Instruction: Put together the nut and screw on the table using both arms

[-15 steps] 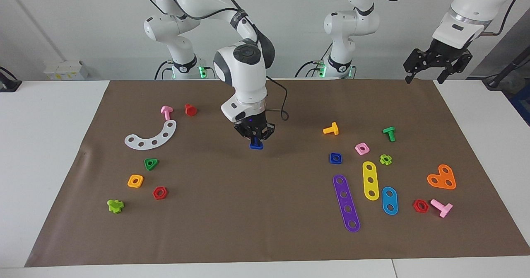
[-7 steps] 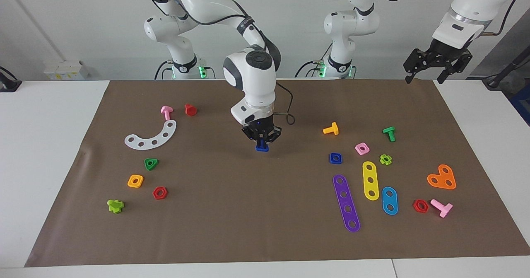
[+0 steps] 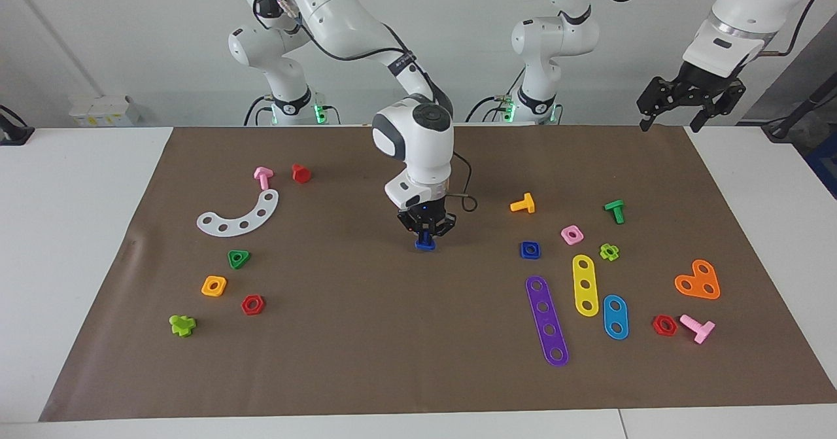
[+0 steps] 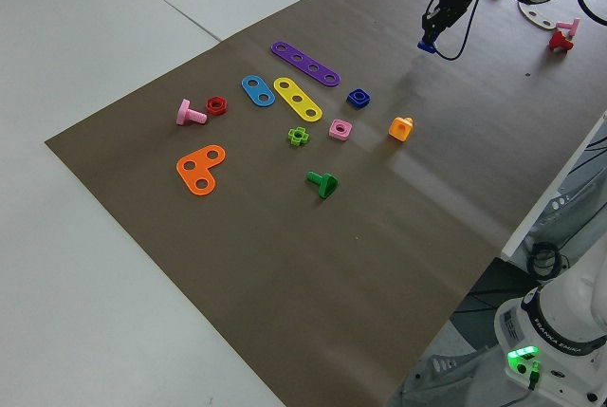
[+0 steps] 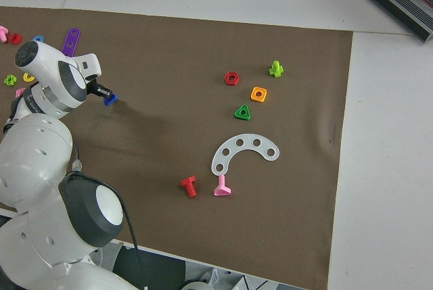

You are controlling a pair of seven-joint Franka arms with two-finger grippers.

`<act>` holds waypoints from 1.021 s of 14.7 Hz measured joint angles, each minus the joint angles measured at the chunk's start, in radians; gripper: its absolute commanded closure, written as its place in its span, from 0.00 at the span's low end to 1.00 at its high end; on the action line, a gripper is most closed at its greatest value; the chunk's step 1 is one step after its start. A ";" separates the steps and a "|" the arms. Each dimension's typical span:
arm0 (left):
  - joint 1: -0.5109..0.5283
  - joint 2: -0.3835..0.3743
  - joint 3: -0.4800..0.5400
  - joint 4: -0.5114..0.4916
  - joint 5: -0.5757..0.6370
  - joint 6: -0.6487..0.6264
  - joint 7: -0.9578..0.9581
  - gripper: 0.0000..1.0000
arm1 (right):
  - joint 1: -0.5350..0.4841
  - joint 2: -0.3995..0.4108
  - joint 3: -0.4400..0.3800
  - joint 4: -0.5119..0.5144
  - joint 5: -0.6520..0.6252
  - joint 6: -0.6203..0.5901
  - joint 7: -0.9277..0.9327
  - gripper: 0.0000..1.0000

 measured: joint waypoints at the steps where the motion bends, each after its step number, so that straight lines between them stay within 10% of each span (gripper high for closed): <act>1: 0.000 0.000 0.000 0.000 0.000 0.000 0.000 0.00 | 0.004 0.003 0.000 -0.002 -0.002 0.002 0.001 1.00; 3: 0.000 0.000 0.000 0.000 0.000 0.000 0.000 0.00 | 0.008 0.012 0.000 -0.004 -0.018 0.006 0.011 1.00; 4: 0.000 0.000 -0.001 -0.001 0.000 0.001 0.000 0.00 | 0.008 0.016 0.000 -0.009 -0.029 0.017 0.024 0.65; 5: 0.000 0.000 -0.002 -0.004 0.000 0.004 0.000 0.00 | 0.009 0.019 0.000 -0.012 -0.033 0.026 0.033 0.01; 15: 0.000 0.006 -0.012 -0.015 -0.020 0.046 -0.004 0.00 | -0.042 -0.095 -0.017 -0.001 -0.037 -0.035 0.019 0.00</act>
